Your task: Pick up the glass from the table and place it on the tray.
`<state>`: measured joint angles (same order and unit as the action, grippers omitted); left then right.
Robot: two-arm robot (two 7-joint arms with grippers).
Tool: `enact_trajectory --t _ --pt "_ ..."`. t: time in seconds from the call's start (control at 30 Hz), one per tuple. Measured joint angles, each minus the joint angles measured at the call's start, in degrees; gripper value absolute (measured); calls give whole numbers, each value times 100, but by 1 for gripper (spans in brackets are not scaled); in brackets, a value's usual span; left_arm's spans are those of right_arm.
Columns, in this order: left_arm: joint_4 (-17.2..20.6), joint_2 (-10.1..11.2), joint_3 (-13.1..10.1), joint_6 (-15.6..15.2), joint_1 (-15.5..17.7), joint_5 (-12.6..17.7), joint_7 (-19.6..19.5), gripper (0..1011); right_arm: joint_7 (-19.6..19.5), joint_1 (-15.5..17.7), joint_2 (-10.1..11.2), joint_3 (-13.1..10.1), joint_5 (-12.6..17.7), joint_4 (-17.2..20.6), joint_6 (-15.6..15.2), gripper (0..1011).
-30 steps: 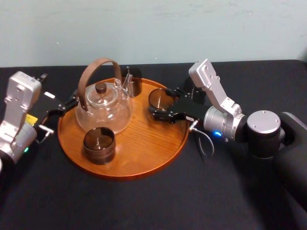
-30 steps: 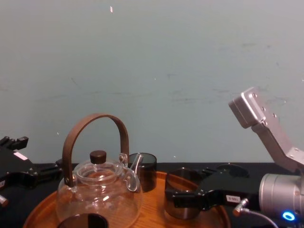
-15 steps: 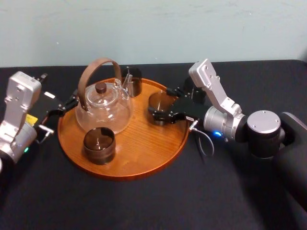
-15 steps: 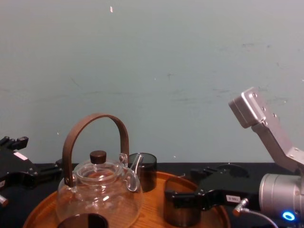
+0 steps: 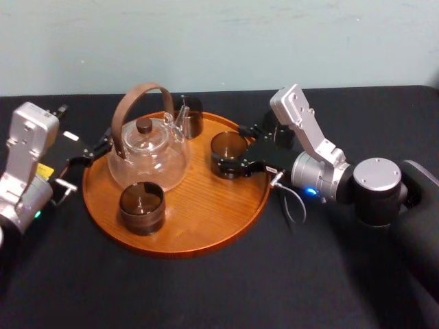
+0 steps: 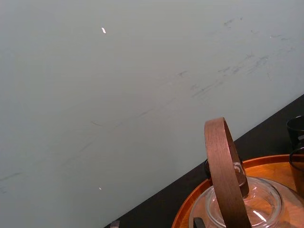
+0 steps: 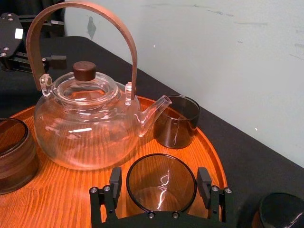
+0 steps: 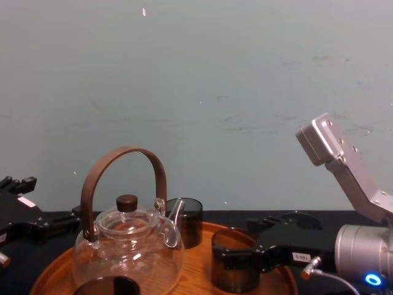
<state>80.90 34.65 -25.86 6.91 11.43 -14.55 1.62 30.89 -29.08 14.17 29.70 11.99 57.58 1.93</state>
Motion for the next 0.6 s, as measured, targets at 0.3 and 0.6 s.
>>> enact_trajectory --t 0.3,0.6 --pt "0 0 0 0 0 0 0 1002 0 0 0 0 0 0 0 1003" --pt "0 0 0 0 0 0 0 1002 55 146 152 -120 130 296 -115 1002"
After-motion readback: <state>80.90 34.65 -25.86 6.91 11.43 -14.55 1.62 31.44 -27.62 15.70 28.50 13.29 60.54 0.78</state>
